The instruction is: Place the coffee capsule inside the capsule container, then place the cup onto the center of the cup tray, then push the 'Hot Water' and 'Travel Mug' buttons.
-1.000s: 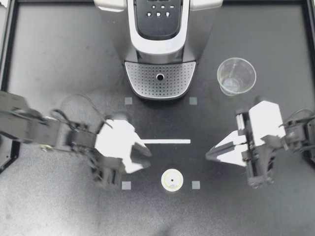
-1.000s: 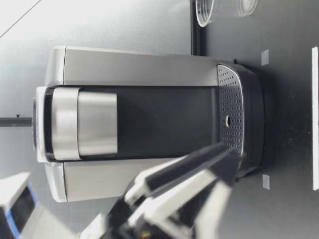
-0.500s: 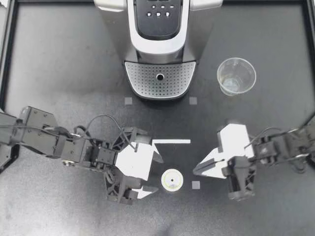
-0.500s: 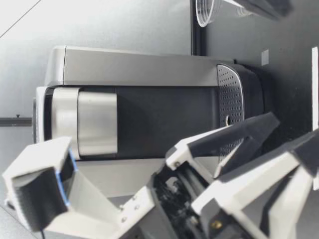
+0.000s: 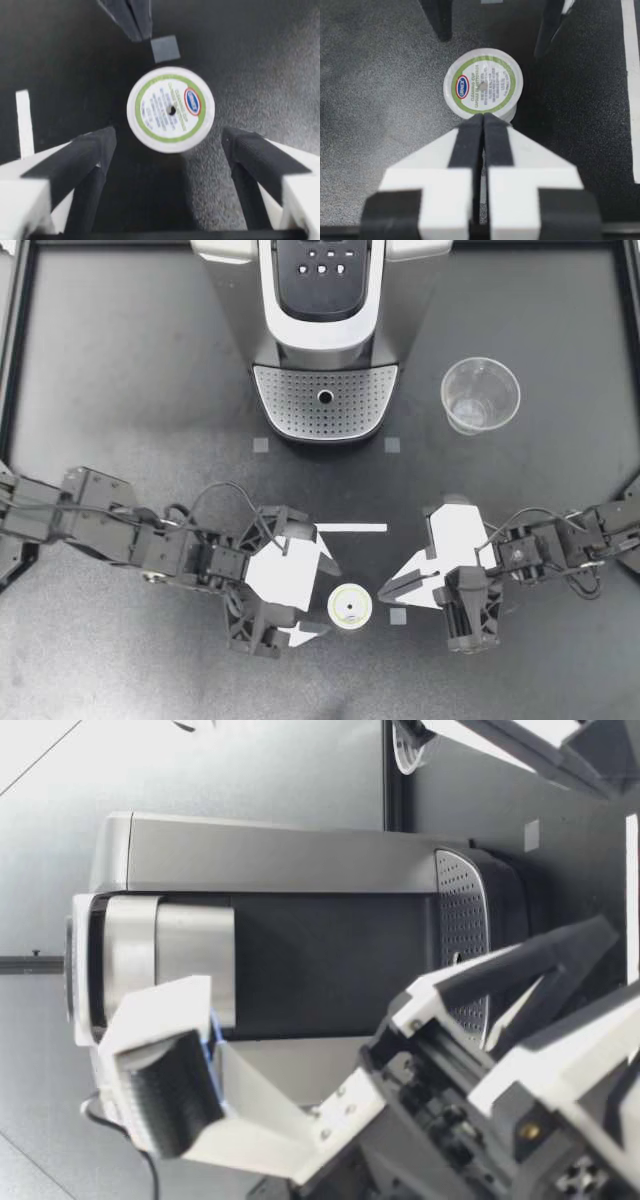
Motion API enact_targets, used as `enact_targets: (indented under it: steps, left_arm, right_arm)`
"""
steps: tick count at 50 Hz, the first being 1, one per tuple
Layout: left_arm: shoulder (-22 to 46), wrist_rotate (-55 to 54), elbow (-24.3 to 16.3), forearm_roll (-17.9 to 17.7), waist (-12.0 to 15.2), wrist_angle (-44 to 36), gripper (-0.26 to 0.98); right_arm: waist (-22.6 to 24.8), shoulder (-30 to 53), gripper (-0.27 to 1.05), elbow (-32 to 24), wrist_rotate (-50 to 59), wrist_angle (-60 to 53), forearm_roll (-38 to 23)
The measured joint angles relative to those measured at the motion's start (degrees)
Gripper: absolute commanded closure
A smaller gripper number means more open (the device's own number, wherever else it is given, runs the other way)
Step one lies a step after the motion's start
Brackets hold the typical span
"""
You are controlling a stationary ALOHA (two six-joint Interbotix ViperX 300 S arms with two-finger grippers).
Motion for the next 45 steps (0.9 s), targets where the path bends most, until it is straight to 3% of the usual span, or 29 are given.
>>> enact_targets:
  steps: [45]
  left_arm:
    - [4.66,-0.62,-1.49,0.0,0.0,-5.19,-0.06]
  right_arm:
    - [1.41,4.57,0.67,-2.72,-0.18,0.0,0.0]
